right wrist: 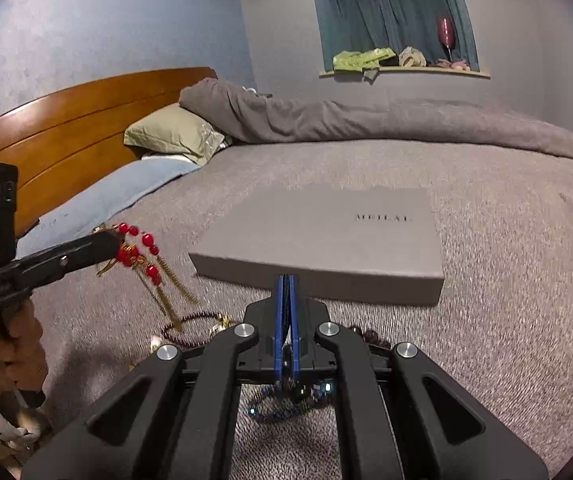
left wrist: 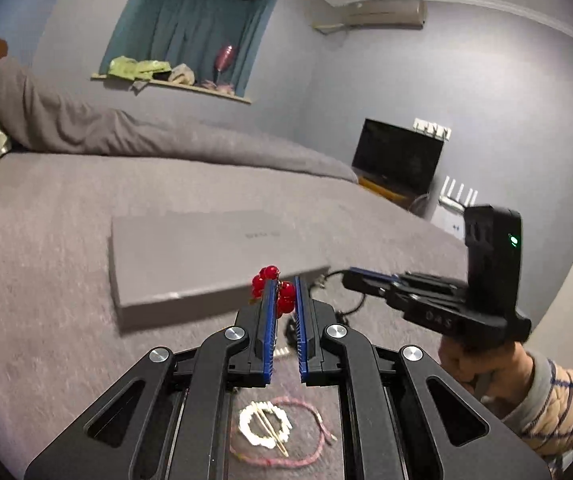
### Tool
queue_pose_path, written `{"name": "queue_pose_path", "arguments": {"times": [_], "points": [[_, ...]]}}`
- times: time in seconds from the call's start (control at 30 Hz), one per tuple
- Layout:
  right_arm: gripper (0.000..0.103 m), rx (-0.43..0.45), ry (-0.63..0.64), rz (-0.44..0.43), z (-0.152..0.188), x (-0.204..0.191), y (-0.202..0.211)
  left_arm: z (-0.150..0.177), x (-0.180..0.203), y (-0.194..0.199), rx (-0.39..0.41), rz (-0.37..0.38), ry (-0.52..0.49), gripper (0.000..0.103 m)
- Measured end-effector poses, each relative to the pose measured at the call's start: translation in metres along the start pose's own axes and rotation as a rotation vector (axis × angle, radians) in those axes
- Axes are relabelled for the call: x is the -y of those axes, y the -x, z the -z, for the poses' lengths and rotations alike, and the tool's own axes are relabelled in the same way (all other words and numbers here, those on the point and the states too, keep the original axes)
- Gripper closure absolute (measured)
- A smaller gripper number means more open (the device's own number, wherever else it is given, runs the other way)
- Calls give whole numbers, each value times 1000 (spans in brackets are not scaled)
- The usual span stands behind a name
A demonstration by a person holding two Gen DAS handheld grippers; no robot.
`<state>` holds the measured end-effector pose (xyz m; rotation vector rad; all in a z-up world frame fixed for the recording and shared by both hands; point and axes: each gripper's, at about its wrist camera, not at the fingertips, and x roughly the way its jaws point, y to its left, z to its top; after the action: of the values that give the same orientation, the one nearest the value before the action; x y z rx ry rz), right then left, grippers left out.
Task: Organize jewelry
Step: 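Carry the tassel in the left tool while the right tool carries the hair tie onto the grey box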
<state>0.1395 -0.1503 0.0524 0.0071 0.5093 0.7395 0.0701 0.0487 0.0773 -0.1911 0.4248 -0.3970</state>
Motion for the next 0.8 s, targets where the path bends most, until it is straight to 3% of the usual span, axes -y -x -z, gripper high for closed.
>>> {"name": "queue_pose_path", "arguments": {"times": [0.47,0.8], "points": [[100,73,-1,23,-53,23,-25,-48,-30,-37,44,-50,-18,93],[100,-82,-44,76,-58,53,-108,-73,-72,-98,14,-49,21,93]]}}
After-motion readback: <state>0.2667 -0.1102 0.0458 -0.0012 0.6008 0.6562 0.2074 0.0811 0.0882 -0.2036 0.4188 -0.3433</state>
